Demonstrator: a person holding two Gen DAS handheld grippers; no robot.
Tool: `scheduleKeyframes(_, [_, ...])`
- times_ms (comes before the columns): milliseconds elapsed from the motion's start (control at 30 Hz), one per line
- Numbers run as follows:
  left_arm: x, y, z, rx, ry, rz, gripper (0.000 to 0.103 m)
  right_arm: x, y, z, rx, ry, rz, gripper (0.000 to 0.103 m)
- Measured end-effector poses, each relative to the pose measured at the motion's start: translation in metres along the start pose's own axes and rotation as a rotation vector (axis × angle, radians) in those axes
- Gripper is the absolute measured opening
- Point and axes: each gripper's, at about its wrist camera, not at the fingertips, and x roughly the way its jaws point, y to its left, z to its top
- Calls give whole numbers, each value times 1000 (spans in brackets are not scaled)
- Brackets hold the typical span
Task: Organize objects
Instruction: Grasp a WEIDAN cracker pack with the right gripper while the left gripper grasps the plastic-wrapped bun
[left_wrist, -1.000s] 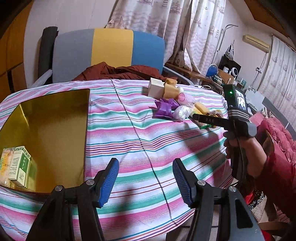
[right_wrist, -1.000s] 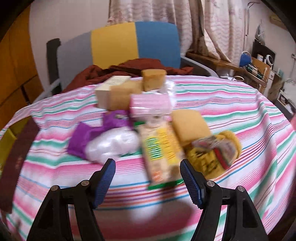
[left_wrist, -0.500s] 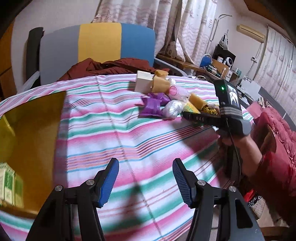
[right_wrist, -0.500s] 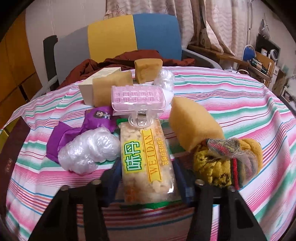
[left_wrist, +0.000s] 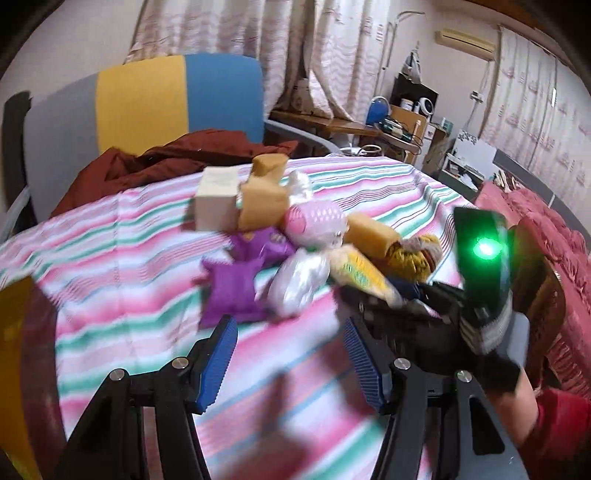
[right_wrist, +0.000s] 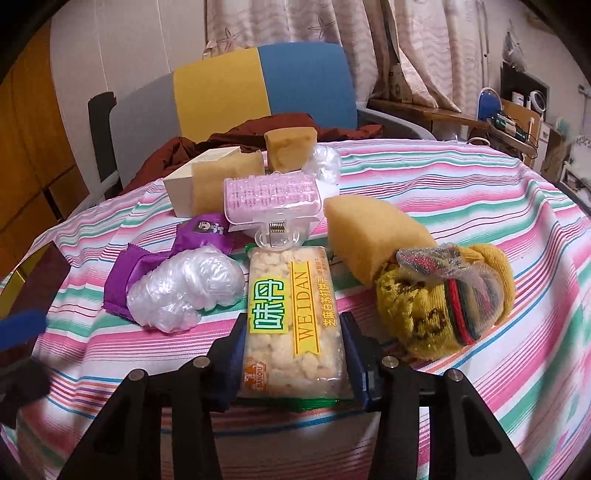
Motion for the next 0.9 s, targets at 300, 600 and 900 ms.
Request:
scheduleKeyframes(300, [47,-2,26,40,43,-40,61,-1,-5,-2,27,-15,25,48])
scheduleKeyframes(600, [71,6,21,38,68,-108,35,-1,-5,-2,33,-18,26,48])
scheduleKeyframes(900, [62,31,2,-88,47,-107,30,-1,-7,-3,37,-20,30,48])
